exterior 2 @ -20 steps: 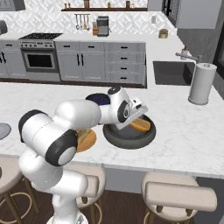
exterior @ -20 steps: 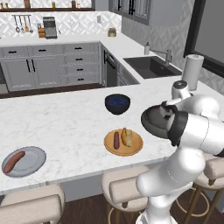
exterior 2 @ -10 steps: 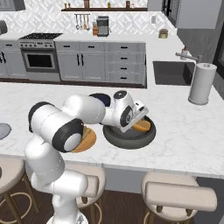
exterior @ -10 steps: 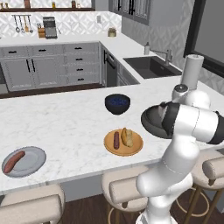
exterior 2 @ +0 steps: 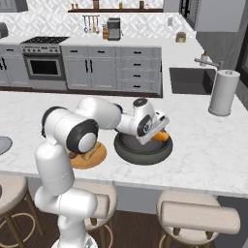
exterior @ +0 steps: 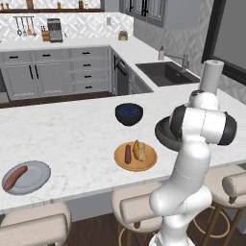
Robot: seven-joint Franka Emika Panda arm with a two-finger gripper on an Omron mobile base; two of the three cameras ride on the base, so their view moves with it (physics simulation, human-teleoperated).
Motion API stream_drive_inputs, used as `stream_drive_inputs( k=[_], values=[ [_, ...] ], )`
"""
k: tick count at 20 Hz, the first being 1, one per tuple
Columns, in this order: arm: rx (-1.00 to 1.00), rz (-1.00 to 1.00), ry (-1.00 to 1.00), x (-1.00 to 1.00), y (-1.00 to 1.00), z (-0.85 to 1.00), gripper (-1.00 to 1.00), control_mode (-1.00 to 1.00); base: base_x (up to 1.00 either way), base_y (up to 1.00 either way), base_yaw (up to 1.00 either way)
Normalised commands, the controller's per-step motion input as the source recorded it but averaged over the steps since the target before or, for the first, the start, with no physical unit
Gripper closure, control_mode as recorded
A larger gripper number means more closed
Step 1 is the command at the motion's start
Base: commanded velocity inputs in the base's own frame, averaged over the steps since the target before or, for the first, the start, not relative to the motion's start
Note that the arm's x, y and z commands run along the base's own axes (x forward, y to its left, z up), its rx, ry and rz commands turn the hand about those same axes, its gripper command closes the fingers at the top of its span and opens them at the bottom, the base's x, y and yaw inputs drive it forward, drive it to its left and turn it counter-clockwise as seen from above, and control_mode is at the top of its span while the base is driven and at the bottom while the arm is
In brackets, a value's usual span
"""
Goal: Place one bun and one sausage from the bowl on each plate.
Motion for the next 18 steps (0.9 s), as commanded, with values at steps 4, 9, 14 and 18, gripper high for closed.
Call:
stream_drive_inputs(
  k=[4,9,14,18],
  values=[
    [0.00,0.00,0.06,0.01,0.02,-0.28,1.00,-1.00,0.00,0.00,0.00],
    [0.00,0.00,0.00,0.00,0.00,-0.07,1.00,-1.00,0.00,0.00,0.00],
    [0.00,-0.03,-0.03,-0.13,0.04,0.01,1.00,-1.00,0.00,0.00,0.00],
    [0.00,-0.06,-0.06,-0.65,0.47,0.31,1.00,-1.00,0.00,0.00,0.00]
  ],
)
